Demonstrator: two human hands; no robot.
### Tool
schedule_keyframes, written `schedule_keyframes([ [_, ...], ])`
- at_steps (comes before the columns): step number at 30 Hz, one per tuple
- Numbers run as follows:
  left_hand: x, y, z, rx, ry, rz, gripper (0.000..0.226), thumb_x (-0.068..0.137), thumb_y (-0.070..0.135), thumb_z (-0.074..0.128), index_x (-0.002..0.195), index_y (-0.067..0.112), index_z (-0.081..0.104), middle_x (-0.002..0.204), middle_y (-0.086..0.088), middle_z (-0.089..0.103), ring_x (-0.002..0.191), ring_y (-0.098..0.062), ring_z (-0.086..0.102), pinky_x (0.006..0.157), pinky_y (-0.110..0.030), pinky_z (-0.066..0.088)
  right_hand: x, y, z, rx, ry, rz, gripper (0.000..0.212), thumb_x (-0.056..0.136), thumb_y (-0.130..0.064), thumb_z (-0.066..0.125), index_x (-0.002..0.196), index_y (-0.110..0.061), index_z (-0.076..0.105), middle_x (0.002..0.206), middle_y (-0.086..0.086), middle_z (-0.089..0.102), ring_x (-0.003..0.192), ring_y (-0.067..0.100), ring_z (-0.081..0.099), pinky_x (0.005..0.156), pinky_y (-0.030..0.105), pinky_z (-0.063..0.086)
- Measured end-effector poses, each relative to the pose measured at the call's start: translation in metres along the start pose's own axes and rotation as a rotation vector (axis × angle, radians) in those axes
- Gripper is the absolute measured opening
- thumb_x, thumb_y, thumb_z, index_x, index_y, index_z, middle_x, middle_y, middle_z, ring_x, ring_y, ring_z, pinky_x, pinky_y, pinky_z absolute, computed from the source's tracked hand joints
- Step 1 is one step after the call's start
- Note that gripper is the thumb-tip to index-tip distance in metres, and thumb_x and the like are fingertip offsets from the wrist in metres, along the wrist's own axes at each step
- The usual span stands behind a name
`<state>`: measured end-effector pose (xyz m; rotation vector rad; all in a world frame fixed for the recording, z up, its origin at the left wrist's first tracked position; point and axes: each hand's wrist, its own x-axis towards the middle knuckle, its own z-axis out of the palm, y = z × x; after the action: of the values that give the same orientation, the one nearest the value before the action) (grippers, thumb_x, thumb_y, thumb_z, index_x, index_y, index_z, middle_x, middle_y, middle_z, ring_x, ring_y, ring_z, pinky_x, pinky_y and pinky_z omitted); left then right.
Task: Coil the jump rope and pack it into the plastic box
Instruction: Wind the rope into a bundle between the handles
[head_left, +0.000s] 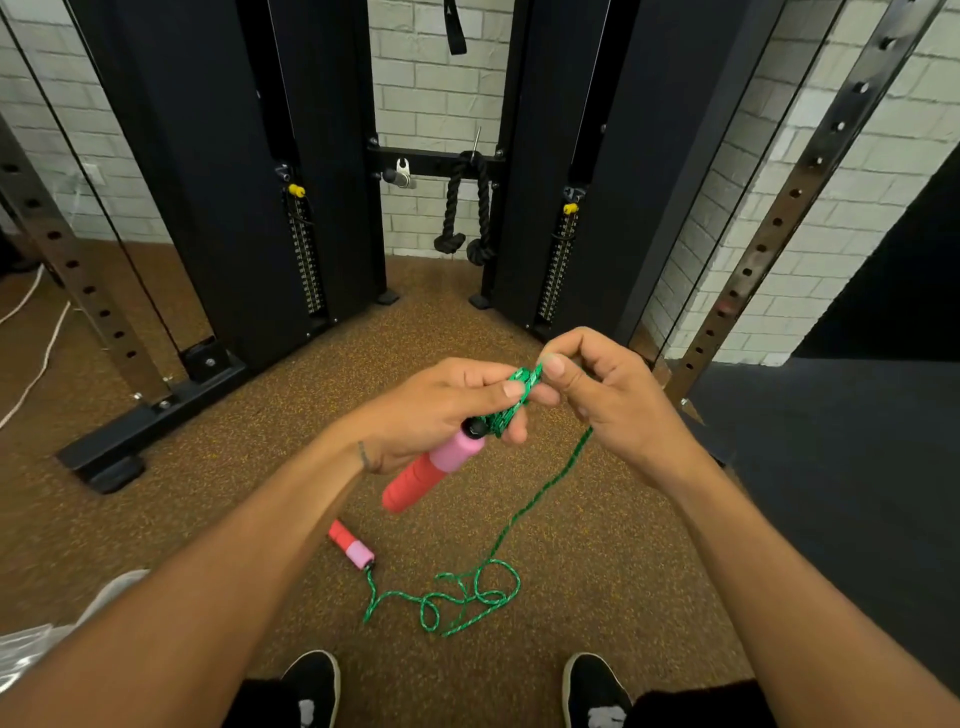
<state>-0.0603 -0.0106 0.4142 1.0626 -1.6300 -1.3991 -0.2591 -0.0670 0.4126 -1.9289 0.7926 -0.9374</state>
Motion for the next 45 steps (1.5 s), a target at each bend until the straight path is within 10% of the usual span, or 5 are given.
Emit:
schedule_keyframes([
  [20, 0.013, 0.001, 0.019, -0.46, 0.125, 0.061, 0.019, 0.098, 0.015, 0.047, 0.091, 0.008, 0.063, 0.067, -0.003, 0.06, 0.065, -0.014, 0.056, 0.068, -0.024, 0.048, -0.002, 0.012, 0.011, 0.127, -0.016, 0.264, 0.031, 0.103, -0.038, 0.046, 0.09, -0.014, 0.063, 0.065, -0.005, 0.049, 0.053, 0.006, 0.04, 0.051, 0.024, 0.032],
  [30, 0.009, 0.008, 0.014, -0.52, 0.202, 0.099, 0.036, 0.102, 0.02, 0.039, 0.129, 0.008, 0.06, 0.097, -0.007, 0.075, 0.095, -0.017, 0.068, 0.086, -0.03, 0.055, -0.003, 0.01, 0.026, 0.075, -0.124, 0.373, 0.022, 0.1, -0.042, 0.051, 0.089, -0.033, 0.068, 0.066, -0.006, 0.058, 0.054, 0.008, 0.051, 0.052, 0.025, 0.041],
  [36, 0.012, 0.004, 0.013, -0.285, 0.279, 0.03, 0.033, 0.103, 0.014, 0.04, 0.129, 0.025, 0.058, 0.117, 0.0, 0.074, 0.113, -0.016, 0.066, 0.094, -0.037, 0.056, -0.008, 0.002, 0.021, -0.452, -0.196, 0.123, 0.024, 0.099, -0.041, 0.052, 0.086, -0.027, 0.068, 0.067, -0.005, 0.061, 0.055, 0.012, 0.056, 0.055, 0.035, 0.049],
  [40, 0.013, -0.001, 0.008, 0.031, 0.27, -0.017, 0.03, 0.103, 0.016, 0.044, 0.122, 0.023, 0.066, 0.117, 0.02, 0.069, 0.115, -0.008, 0.063, 0.104, -0.038, 0.047, -0.013, -0.006, 0.017, -0.321, -0.198, 0.089, 0.02, 0.093, -0.034, 0.063, 0.078, -0.024, 0.071, 0.069, 0.005, 0.067, 0.049, 0.005, 0.048, 0.051, 0.027, 0.043],
  [45, 0.011, 0.001, 0.005, 0.081, 0.194, -0.027, 0.027, 0.103, 0.008, 0.041, 0.118, 0.013, 0.062, 0.077, 0.011, 0.072, 0.069, 0.003, 0.063, 0.071, -0.016, 0.048, -0.013, -0.01, 0.006, -0.08, -0.057, 0.079, 0.022, 0.097, -0.031, 0.06, 0.086, -0.013, 0.068, 0.061, -0.012, 0.059, 0.051, 0.0, 0.042, 0.054, 0.017, 0.033],
])
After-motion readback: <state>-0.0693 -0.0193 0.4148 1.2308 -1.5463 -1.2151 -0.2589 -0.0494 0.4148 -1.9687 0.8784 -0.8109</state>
